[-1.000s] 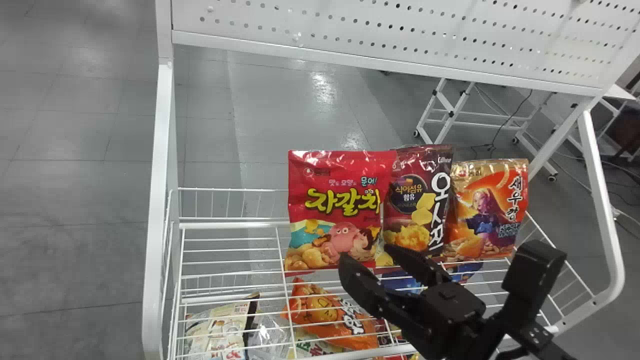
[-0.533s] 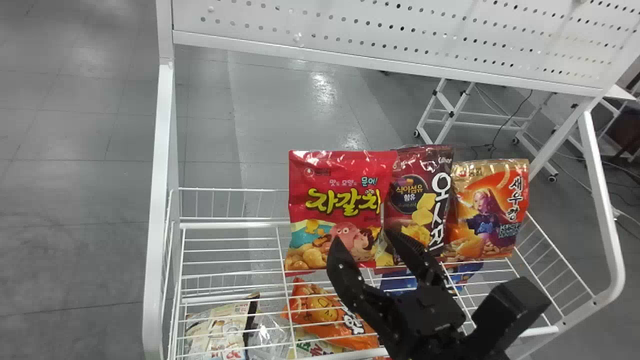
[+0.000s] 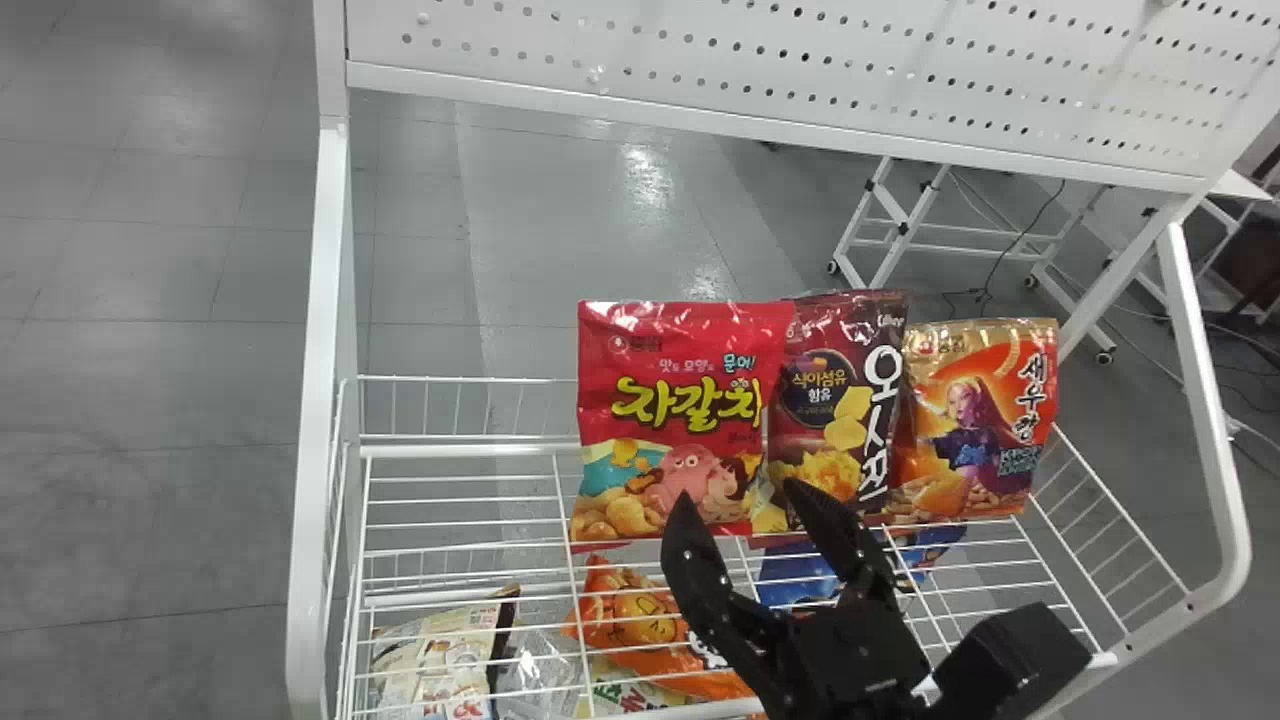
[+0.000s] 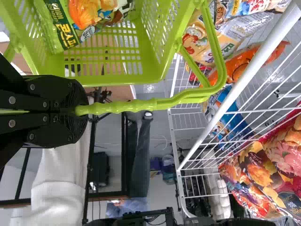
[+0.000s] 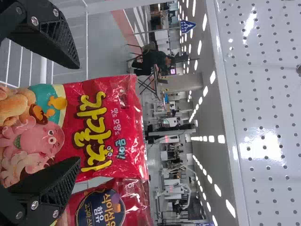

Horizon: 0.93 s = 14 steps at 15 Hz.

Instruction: Hold basket handle with left hand then pick Gkobukchip with right hand and place into basket

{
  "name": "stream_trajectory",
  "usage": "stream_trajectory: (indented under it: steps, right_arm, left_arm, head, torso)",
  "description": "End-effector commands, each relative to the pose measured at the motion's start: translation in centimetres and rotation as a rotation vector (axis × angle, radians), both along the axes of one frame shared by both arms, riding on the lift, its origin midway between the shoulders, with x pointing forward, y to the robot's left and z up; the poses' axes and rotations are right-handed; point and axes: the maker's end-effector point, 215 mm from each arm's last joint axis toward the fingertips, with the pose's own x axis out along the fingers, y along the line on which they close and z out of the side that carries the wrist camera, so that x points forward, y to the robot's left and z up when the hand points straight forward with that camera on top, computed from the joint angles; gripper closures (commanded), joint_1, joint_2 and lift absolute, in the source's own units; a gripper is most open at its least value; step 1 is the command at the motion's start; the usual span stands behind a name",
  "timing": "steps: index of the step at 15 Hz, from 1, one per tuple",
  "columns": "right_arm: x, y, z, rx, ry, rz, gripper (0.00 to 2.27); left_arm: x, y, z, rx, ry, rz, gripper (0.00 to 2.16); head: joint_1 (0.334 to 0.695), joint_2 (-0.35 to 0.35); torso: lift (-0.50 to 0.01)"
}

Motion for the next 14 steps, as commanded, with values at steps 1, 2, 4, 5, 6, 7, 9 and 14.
stream_trajectory:
  steps: [1, 2, 4, 5, 6, 7, 9, 14]
  right_arm:
    - [-0.4, -0.3, -0.4, 0.001, -0.01, -0.008, 0.13]
    - [-0.6, -0.3, -0.7, 0.001, -0.005, -0.009, 0.13]
    - [-0.9, -0.4, -1.2, 0.001, 0.001, -0.012, 0.13]
    - [-1.2, -0.5, -1.1, 0.003, -0.002, -0.015, 0.13]
    - [-1.3, -0.7, -1.2, 0.005, 0.002, -0.021, 0.13]
    - [-1.4, -0.8, -1.3, 0.006, 0.004, -0.025, 0.13]
    - [-1.5, -1.1, -1.3, 0.006, 0.007, -0.03, 0.13]
    - [-1.7, -1.1, -1.0, 0.01, 0.006, -0.031, 0.13]
  left_arm:
    - [-0.1, 0.0, 0.1, -0.005, 0.003, 0.003, 2.14]
    - [-0.2, 0.0, 0.2, -0.007, 0.003, 0.004, 2.14]
    - [-0.3, 0.0, 0.3, -0.014, 0.004, 0.004, 2.14]
    - [-0.3, 0.1, 0.3, -0.014, 0.004, 0.004, 2.14]
    - [-0.3, 0.1, 0.3, -0.014, 0.004, 0.004, 2.14]
    - [-0.3, 0.1, 0.3, -0.014, 0.004, 0.004, 2.14]
    - [-0.3, 0.0, 0.4, -0.016, 0.004, 0.004, 2.14]
    - [-0.4, 0.0, 0.4, -0.017, 0.007, 0.004, 2.14]
  head:
    - [0.695, -0.35]
    - [0.695, -0.35]
    - [0.695, -0.35]
    - [0.695, -0.35]
    - [0.695, -0.35]
    - [0.695, -0.35]
    - [0.695, -0.35]
    - [0.695, -0.35]
  torso:
    - [-0.032]
    - [-0.032]
    - [-0.032]
    - [-0.032]
    - [-0.032]
    - [-0.032]
    - [-0.032]
    - [-0.032]
